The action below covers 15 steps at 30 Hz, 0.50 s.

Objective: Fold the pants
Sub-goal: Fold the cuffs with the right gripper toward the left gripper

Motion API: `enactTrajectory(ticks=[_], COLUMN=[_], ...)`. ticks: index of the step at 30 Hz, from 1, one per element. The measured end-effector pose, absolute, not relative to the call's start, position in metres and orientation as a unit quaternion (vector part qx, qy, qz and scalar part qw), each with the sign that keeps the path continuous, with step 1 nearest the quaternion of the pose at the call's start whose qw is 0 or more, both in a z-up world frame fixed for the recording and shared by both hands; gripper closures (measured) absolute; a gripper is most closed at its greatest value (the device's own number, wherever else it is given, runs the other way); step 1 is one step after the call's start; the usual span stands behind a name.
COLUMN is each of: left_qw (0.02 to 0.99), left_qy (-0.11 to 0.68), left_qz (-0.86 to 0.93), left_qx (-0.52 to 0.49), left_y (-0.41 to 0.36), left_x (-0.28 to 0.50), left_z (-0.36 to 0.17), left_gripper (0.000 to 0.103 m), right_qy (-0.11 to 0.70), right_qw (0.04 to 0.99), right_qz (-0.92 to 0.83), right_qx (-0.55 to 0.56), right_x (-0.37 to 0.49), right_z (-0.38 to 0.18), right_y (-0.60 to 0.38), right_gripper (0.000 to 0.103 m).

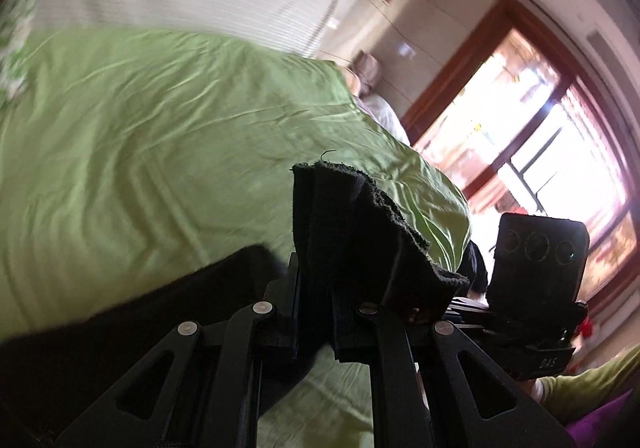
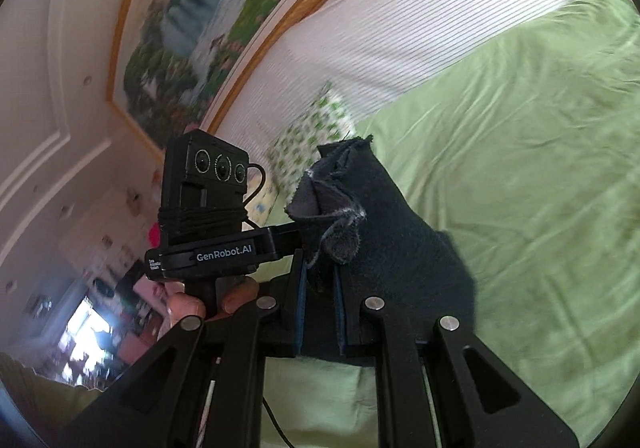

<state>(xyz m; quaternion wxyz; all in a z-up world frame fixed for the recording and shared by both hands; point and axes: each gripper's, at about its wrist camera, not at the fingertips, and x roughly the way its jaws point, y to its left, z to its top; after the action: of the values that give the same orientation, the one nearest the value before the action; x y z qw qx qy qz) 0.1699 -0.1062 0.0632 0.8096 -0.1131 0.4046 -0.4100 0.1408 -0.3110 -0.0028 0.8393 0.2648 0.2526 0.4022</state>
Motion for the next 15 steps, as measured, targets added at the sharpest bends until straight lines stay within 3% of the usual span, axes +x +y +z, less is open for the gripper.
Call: enactTrajectory(ticks=[15], left_qw=[0.810], left_qy=[0.441], left_qz=[-0.335], left_qx=[-0.194], left_y=[-0.036], left_x=[0.170], left_z=[-0.009], left_gripper=[0.093], right_qy=[0.325], right_qw=[0.797], right_qz=[0.448], right_qx=[0.241], right_x=[0.171], right_z=[-0.056], right_y=[-0.239], right_gripper=[0.089])
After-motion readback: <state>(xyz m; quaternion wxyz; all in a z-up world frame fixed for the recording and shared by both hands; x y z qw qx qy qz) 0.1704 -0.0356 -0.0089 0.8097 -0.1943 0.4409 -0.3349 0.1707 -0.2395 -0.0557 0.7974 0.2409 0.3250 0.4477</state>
